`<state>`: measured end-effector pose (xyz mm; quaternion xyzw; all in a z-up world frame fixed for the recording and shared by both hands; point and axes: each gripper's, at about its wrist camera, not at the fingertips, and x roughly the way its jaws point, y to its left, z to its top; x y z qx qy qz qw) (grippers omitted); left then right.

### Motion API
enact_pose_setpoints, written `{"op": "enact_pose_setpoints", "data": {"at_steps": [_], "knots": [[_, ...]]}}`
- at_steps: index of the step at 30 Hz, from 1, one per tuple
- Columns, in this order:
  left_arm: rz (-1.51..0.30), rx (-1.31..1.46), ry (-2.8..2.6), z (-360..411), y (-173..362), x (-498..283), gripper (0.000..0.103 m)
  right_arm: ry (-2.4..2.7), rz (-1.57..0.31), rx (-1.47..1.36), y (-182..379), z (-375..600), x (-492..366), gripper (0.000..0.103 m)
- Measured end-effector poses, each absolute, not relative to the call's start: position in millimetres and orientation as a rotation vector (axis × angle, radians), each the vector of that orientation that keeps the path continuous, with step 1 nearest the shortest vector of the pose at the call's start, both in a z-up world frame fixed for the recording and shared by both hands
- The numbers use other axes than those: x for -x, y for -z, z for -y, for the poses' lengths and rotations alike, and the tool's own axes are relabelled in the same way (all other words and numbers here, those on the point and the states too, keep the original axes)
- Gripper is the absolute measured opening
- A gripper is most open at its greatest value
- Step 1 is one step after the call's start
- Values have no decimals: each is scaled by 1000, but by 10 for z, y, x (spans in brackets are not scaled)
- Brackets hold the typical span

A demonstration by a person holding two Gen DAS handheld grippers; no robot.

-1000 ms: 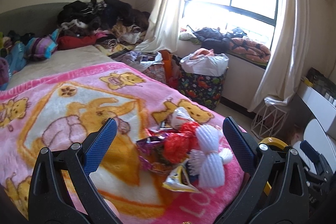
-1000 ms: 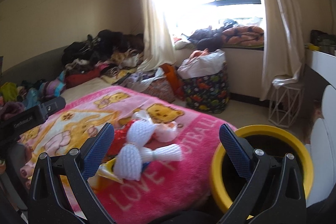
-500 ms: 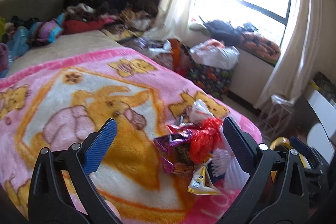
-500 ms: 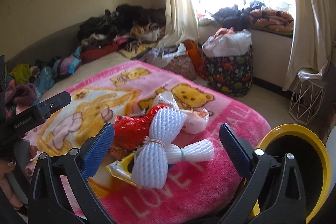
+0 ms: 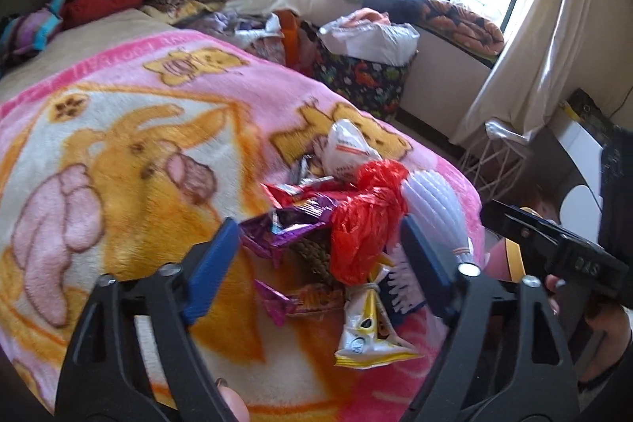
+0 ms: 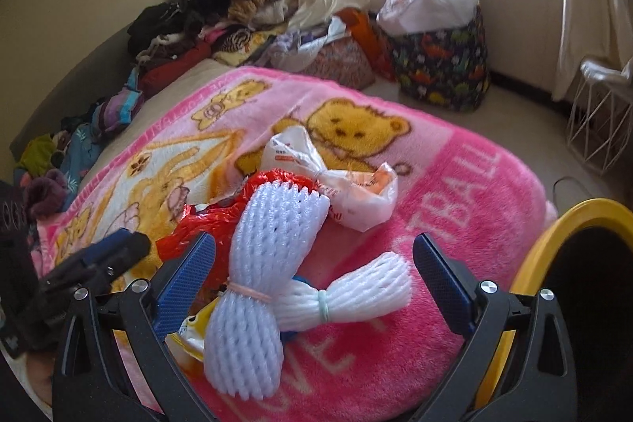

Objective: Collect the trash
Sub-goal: 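Grasp the red plastic bag with the left tool while the right tool grasps the white foam net, then carry the red bag and white foam net over the yellow bin with both tools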

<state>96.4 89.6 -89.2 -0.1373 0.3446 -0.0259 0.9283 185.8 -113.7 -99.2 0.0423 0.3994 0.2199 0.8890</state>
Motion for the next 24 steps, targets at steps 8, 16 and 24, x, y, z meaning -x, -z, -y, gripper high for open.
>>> {"op": "enact_pose_setpoints", "data": {"at_steps": [8,16,24], "knots": [[-774,287,115,-771,1037,-1148,46,-534,-946,-126,1129,971,-2132,80],[-828,299,154,-688,1148,-1238,10,-598,-975,-166,1053,969,-2065,32],[-740,308,184,-648,849,-1096,1,-572,-877,-166,741,1108,-1864,30]]}}
